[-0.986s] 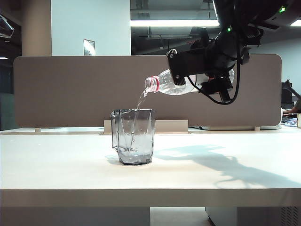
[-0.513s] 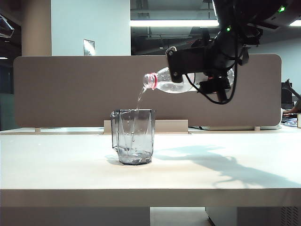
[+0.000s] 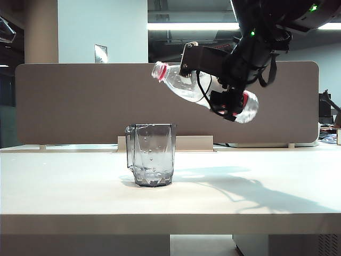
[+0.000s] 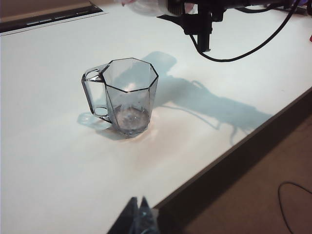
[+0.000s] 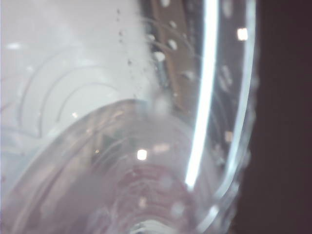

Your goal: Pick up the mineral water bottle on the table and pour a little water into the mug.

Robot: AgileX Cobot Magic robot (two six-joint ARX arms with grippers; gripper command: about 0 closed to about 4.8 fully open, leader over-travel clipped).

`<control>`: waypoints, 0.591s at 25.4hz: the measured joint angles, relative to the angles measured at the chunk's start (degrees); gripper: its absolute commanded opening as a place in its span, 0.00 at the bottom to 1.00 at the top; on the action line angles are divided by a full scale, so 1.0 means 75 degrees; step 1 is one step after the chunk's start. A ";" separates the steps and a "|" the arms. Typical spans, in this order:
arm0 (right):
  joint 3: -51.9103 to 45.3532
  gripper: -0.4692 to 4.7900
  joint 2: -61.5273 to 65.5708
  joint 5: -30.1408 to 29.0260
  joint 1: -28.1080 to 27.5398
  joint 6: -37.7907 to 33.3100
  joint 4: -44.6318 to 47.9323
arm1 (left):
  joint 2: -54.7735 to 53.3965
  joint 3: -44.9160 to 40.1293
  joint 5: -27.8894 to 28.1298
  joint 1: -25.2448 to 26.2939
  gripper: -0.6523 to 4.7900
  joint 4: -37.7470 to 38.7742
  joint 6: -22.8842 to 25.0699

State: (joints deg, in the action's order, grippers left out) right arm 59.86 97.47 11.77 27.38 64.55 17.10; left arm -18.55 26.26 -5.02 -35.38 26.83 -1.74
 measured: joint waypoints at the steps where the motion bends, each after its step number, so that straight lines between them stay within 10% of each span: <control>1: 0.0000 0.61 0.0000 0.0000 -0.0006 -0.0428 -0.0082 | 0.0000 0.0000 0.0000 0.0000 0.11 0.0000 0.0000; 7: -0.0003 0.58 0.0000 -0.1003 -0.0006 -0.4861 -0.0315 | 0.0000 0.0000 0.0000 0.0000 0.11 0.0000 0.0000; 15: -0.1862 0.58 -0.0006 -0.1778 0.0006 -0.7714 0.1958 | 0.0000 0.0000 0.0003 0.0000 0.11 0.0000 0.0000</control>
State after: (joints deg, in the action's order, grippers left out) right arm 45.89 97.43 -1.56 27.42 6.70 31.79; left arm -18.55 26.26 -4.99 -35.38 26.83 -1.74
